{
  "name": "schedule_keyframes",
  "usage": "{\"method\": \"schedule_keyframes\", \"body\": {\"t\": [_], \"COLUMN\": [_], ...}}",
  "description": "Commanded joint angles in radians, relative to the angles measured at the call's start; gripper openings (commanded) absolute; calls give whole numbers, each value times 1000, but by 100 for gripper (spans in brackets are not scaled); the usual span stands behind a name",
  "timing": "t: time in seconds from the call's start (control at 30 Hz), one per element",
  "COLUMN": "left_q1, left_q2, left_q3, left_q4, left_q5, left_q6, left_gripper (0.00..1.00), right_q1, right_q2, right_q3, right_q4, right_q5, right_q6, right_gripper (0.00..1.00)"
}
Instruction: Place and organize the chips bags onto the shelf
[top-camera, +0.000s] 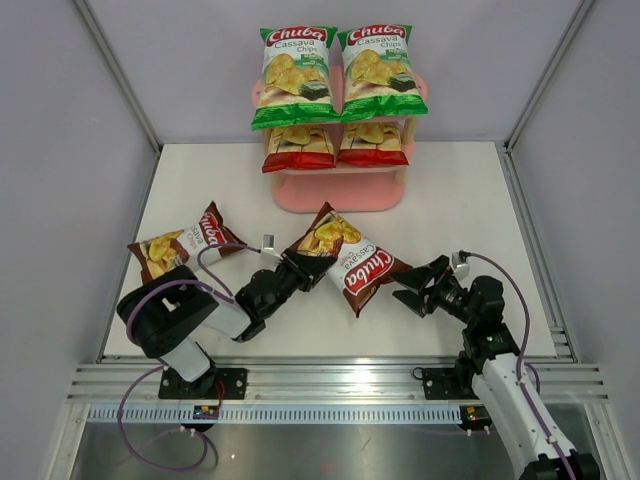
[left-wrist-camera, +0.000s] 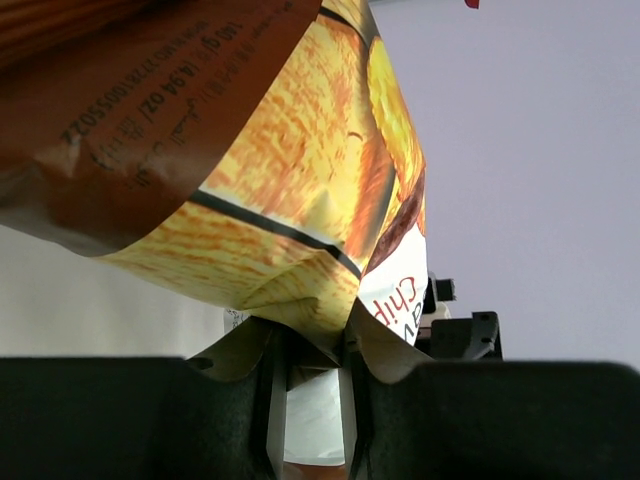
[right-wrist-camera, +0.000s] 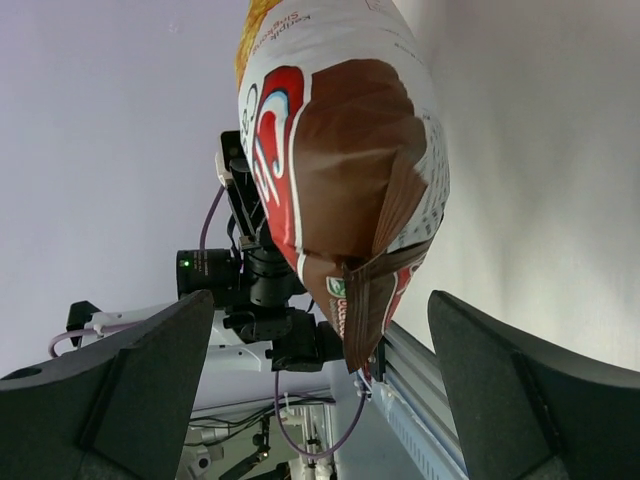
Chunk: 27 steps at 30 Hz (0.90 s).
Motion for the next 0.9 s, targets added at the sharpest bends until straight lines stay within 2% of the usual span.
{"method": "schedule_keyframes", "body": {"t": [0.0,0.13,0.3,0.5,0.63,0.73,0.8,0.83,0.87], "left_q1": [-15,-32,-57,-93,-107,-107,-107,-106,-106], "left_q2": [-41,-39,-29,-10,1,14,17,17,19], "left_q3": [50,72,104,133,127,124,122,122,116], "left_q4": [252,261,269,252,256,287,289,289,292], "left_q5": [27,39,58,84,101,124,133,140,141], "left_q6": [-45,-54,-74,-79,-74,-69,-66,-65,-57], "left_gripper": [0,0,0,0,0,0,4,8,12], "right_q1": [2,46,131,165,165,163,163,165,163], "right_q2": [83,177,263,257,209,191,183,180,175], "right_q3": [-7,47,62,67,71,71,62,56,50], "right_q4": [211,229,278,398,396,395,409,415,426], "right_q5": [-41,-48,30,88,151,182,191,196,202], "right_q6": [25,-36,-73,-82,-107,-122,-132,-136,-139], "right_gripper": [95,96,97,96,95,85,76,69,57]}}
